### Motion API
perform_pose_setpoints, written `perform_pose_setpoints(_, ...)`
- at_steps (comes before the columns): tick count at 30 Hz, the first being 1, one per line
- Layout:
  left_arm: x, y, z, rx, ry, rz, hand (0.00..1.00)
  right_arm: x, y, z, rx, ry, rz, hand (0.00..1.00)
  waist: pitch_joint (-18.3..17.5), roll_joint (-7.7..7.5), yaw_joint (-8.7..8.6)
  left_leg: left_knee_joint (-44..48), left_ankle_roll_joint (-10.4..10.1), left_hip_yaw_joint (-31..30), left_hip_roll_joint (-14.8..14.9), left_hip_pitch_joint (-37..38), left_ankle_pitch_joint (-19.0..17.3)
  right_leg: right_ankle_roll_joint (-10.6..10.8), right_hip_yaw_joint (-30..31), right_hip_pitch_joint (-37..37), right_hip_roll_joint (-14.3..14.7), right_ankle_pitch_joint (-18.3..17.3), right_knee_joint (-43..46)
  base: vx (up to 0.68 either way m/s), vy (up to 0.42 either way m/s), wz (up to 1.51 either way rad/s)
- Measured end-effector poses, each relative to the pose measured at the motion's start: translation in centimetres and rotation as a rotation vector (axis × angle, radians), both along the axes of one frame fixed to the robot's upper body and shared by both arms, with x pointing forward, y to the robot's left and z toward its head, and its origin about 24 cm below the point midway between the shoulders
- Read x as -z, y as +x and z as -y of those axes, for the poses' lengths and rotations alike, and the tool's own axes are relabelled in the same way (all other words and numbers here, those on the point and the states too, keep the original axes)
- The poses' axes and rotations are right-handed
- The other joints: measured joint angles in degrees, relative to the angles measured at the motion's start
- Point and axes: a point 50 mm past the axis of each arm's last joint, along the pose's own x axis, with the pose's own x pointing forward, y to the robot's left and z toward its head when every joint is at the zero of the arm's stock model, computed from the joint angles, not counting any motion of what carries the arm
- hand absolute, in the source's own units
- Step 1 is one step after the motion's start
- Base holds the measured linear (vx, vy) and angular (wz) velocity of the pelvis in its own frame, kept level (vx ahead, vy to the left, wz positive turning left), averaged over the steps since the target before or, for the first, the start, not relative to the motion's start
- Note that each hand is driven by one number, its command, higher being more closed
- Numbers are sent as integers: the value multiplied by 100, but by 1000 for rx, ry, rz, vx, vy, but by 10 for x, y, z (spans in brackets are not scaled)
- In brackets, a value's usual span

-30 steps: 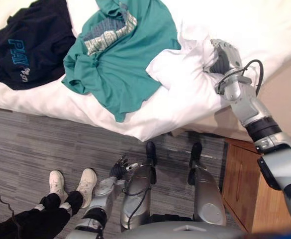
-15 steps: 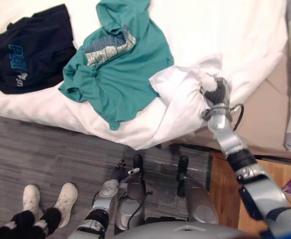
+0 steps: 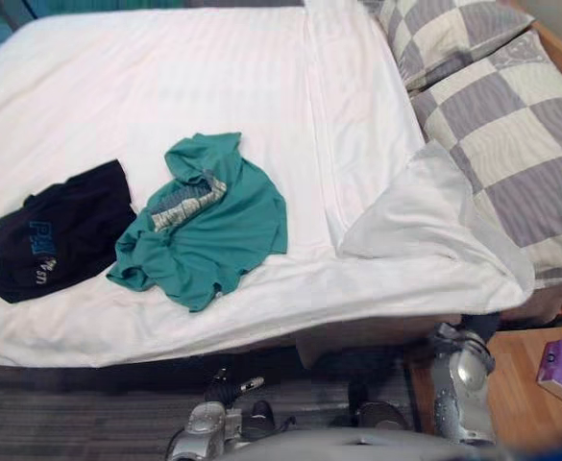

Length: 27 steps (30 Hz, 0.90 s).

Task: Tidy the bed and pick cloth on bed and put in laundry

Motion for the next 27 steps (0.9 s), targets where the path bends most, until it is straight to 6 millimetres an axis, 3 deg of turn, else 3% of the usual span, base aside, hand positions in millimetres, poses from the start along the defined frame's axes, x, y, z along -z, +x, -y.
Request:
perform_pose_setpoints(4,3,-15,1,-50,-56,-16,0,28,-34,6,89,180,-41,0,-273,65,-98,-103,-36,308,-1,221,-62,32,110,80,-6,-58,1,86,25,-24)
perform_pose_setpoints(7,6,-25,1,-89,-86,-31,0,44,-69,28,277,213,-100,0,-445,91,-140,-103,-76,547,17,341,-125,23,171,138,10,-126,22,64,11,-16)
perform_pose_setpoints(9,7,-32,1,-119,-108,-40,0,48,-93,44,419,174,-146,0,-523,87,-234,-61,-117,672,57,419,-185,20,190,188,40,-188,65,40,-19,-11)
perform_pose_setpoints(13,7,-35,0,-154,-123,-38,0,49,-120,54,594,106,-247,0,-545,85,-231,-35,-166,873,125,533,-235,-33,281,175,118,-284,218,-4,-43,-16)
perform_pose_setpoints(18,8,-36,5,-175,-145,-35,0,38,-131,69,798,31,-247,0,-562,113,-221,-30,-187,924,180,596,-251,-79,283,151,170,-393,379,-4,-46,-3)
perform_pose_setpoints(19,8,-38,5,-196,-147,-36,0,24,-125,74,830,3,-176,100,-579,138,-223,-36,-196,922,175,596,-272,-68,280,117,166,-446,452,15,-32,2)
perform_pose_setpoints(22,8,-39,6,-201,-150,-33,0,-16,-98,79,774,-54,59,100,-587,176,-219,-9,-188,914,164,597,-332,-76,264,81,138,-557,601,21,-21,6)
perform_pose_setpoints(24,8,-39,6,-197,-148,-28,0,-49,-75,74,638,-98,254,100,-577,159,-216,72,-183,873,161,577,-367,-37,225,76,103,-607,686,42,-14,11)
perform_pose_setpoints(26,7,-37,7,-192,-147,-20,0,-84,-47,58,385,-154,477,100,-562,118,-202,177,-182,838,152,568,-416,-8,203,75,70,-666,782,52,-4,8)
perform_pose_setpoints(27,6,-36,6,-191,-145,-17,0,-90,-42,54,318,-151,530,100,-550,98,-194,193,-179,821,148,564,-426,5,190,74,58,-686,807,53,-5,16)
